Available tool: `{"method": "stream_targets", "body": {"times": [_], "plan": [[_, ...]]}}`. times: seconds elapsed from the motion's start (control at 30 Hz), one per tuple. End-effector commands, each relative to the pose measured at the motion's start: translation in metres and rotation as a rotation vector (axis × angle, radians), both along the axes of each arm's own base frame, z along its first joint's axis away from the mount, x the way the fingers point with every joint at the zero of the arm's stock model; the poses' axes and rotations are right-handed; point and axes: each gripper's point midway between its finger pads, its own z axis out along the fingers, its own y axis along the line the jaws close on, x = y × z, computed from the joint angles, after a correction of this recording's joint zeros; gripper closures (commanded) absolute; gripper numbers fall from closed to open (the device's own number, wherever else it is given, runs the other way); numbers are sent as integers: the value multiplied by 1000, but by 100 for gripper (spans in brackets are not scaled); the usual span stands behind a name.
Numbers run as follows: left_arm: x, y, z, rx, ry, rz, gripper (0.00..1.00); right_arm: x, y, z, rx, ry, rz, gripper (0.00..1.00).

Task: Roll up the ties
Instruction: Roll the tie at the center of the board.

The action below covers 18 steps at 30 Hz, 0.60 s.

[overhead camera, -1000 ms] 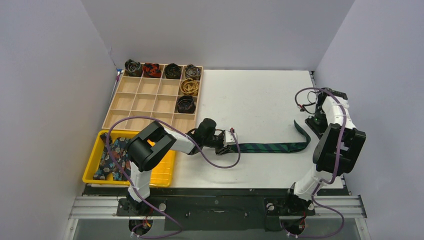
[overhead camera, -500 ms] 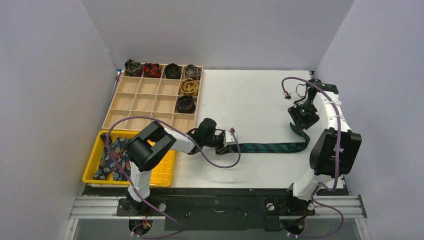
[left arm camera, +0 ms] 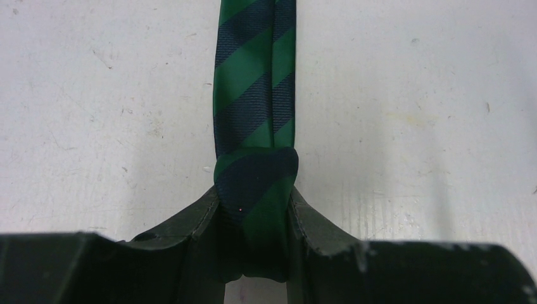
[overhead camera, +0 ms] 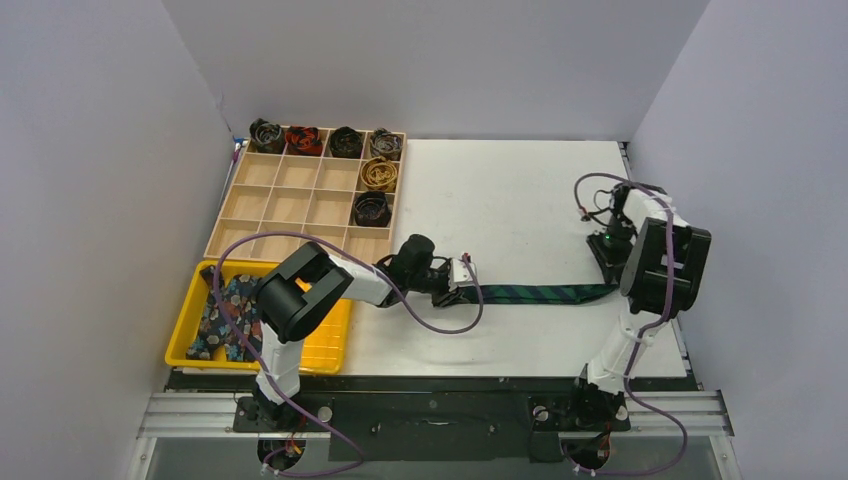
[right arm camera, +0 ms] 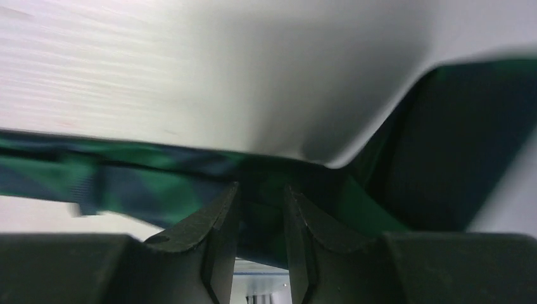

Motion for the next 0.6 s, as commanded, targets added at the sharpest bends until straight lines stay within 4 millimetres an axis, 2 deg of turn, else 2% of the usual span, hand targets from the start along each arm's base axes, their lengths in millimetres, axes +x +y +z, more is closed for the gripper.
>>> {"method": "stream_targets", "body": {"times": [0.0, 0.17, 0.3, 0.4, 0.53, 0.57], "plan": [[-14, 51, -78, 279, 145, 109, 90, -16, -68, 36, -160, -39, -64, 72], [-14, 52, -82, 293, 147, 108, 90, -33, -77, 75, -106, -112, -94, 70], [-15, 53, -84, 305, 149, 105, 90, -52, -75, 91, -29, -133, -118, 69], [-15, 53, -84, 306, 153, 104, 90, -65, -65, 87, 16, -105, -94, 69], [-15, 53, -85, 309, 158, 105, 90, -83, -42, 69, 94, -46, -93, 68], [-15, 54, -85, 310, 161, 105, 90, -82, -38, 67, 104, -48, -89, 68]]}}
